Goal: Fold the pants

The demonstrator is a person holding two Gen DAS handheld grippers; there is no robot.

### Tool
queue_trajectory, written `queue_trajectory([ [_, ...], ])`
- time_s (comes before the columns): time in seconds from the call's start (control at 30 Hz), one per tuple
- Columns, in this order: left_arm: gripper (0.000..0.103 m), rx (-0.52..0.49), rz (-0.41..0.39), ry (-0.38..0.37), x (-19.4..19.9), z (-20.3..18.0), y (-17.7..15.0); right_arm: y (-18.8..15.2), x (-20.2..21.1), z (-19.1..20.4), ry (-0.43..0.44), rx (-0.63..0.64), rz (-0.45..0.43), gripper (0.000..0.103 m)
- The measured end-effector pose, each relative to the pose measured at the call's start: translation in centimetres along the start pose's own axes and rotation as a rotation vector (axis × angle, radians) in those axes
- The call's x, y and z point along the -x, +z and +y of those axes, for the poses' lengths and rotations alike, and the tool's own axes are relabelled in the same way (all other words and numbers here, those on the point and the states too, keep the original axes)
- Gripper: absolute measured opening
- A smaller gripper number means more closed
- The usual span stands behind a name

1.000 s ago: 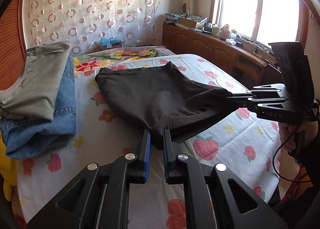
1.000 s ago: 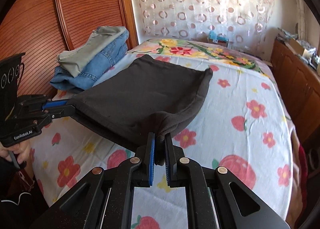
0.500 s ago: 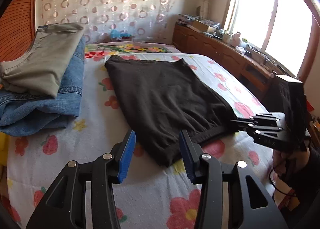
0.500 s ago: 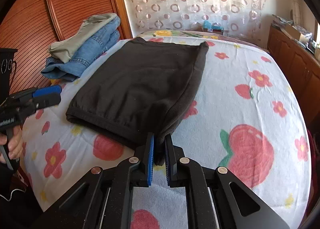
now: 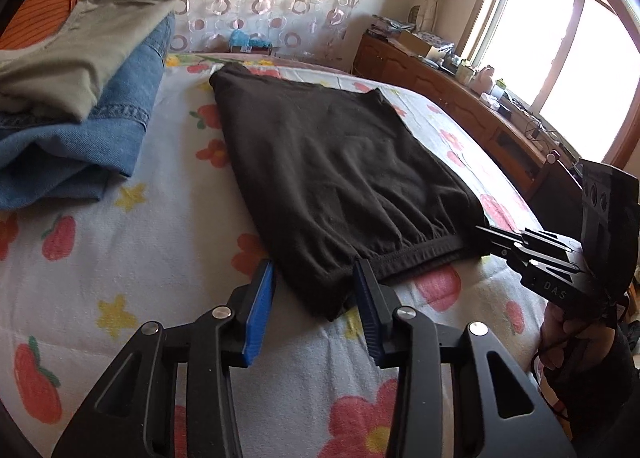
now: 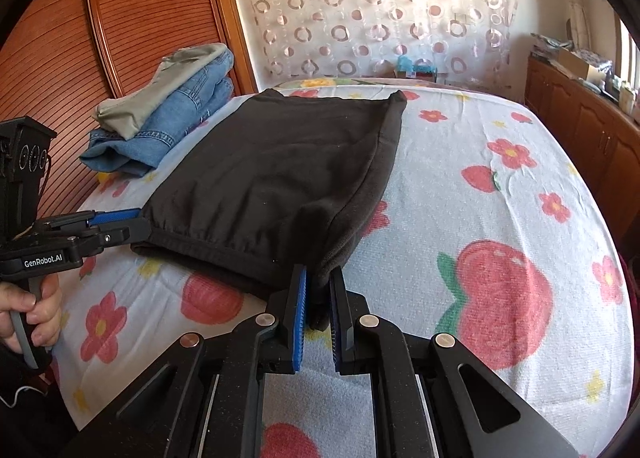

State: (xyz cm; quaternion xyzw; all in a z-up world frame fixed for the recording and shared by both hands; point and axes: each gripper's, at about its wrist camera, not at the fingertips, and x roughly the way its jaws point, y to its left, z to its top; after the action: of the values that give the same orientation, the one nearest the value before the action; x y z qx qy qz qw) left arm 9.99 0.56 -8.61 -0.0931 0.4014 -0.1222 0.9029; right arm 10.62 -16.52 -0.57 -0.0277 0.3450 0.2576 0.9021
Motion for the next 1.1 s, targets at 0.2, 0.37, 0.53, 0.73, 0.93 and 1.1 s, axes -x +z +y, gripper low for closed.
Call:
queue_trajectory([
  [0.2,0.041,-0.006,-0.006,0.009,0.2,-0.3,-0.1,-0.2,0.1,0.0,0.001,0.004,-0.004,0.009],
  [0.37,0.041,0.021,-0.001,-0.016,0.4,-0.3,-0.1,-0.2,0.0,-0.2,0.002,0.009,-0.003,0.009],
  [0.53,0.031,0.016,-0.003,-0.016,0.4,-0.4,-0.5,-0.2,0.0,-0.1,-0.002,0.012,-0.001,0.009],
  [0.73,0.015,-0.057,-0.022,0.011,0.8,-1.5,-0.3,-0.1,-0.1,-0.3,0.002,0.000,-0.001,0.009],
  [0.93,0.014,-0.081,-0.050,-0.002,1.7,-1.9,0.2,0.2,-0.1,-0.7,0.008,-0.008,0.010,0.009],
  [1.1,0.013,-0.097,-0.066,0.000,2.4,-2.1,0.4,0.6,0.1,-0.1,-0.018,0.020,0.026,0.009],
])
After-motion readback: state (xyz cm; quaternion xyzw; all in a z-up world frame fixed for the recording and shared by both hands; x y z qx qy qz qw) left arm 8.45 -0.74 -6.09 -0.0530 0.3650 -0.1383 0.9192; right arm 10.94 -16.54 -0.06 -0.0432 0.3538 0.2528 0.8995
